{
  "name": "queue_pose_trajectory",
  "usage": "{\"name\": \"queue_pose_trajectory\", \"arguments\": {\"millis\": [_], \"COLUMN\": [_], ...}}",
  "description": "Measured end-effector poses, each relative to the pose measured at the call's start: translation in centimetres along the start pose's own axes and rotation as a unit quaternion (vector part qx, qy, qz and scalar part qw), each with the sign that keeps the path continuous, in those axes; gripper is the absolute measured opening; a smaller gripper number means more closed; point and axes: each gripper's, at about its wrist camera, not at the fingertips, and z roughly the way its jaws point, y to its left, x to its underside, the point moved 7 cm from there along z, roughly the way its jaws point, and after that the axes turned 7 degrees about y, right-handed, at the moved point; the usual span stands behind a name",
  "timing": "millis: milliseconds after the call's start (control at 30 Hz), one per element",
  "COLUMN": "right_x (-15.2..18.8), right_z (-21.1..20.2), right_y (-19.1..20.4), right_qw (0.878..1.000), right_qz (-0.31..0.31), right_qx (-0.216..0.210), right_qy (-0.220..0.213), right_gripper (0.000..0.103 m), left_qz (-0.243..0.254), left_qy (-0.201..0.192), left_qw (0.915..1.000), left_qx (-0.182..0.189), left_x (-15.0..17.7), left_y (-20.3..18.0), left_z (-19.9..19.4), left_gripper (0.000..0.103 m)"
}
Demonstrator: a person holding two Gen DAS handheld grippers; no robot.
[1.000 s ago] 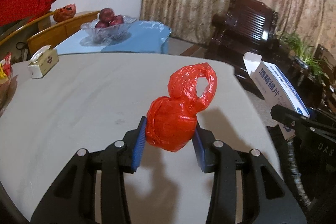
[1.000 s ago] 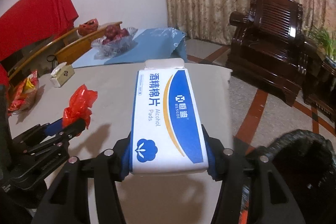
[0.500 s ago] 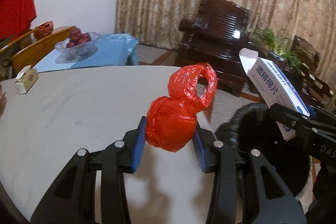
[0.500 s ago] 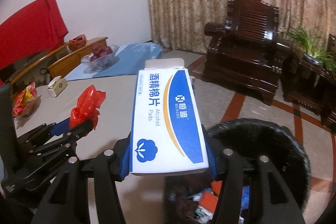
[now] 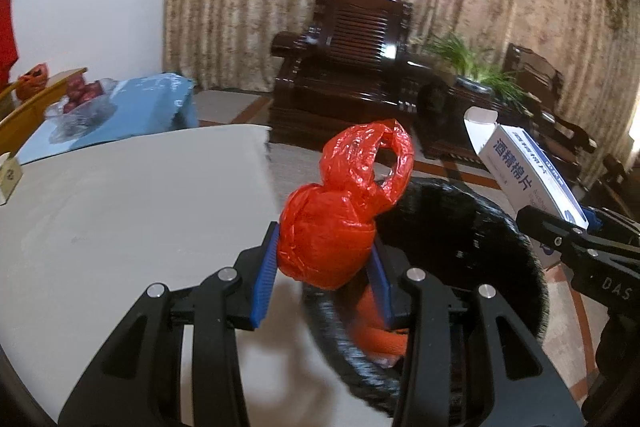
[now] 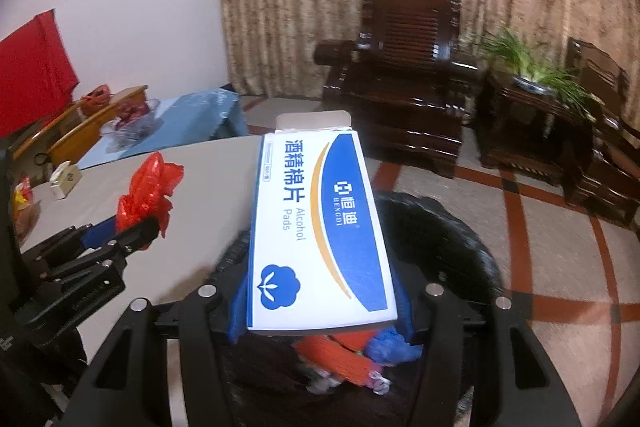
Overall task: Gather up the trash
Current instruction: 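Carry the bag with the left gripper while the right gripper carries the box over the bin, then open the left gripper to drop the bag while the right gripper drops the box into the bin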
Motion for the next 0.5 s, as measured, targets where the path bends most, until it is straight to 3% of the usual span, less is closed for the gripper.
{"name": "queue_pose_trajectory", "arguments": {"millis": [500], "right_x": [3.4], "right_z": [1.5], "right_y": [-6.3], "right_qw": [0.998], "right_qz": [0.037], "right_qx": [0.040], "right_qy": [0.028], "right_gripper": [0.055], "left_qz": [0.040], "left_qy": [0.027], "left_qw": [0.9978], "left_qx": [0.044], "left_x": [1.2], "left_y": [-5.9], "left_z": [5.3], "left_gripper": [0.040]}}
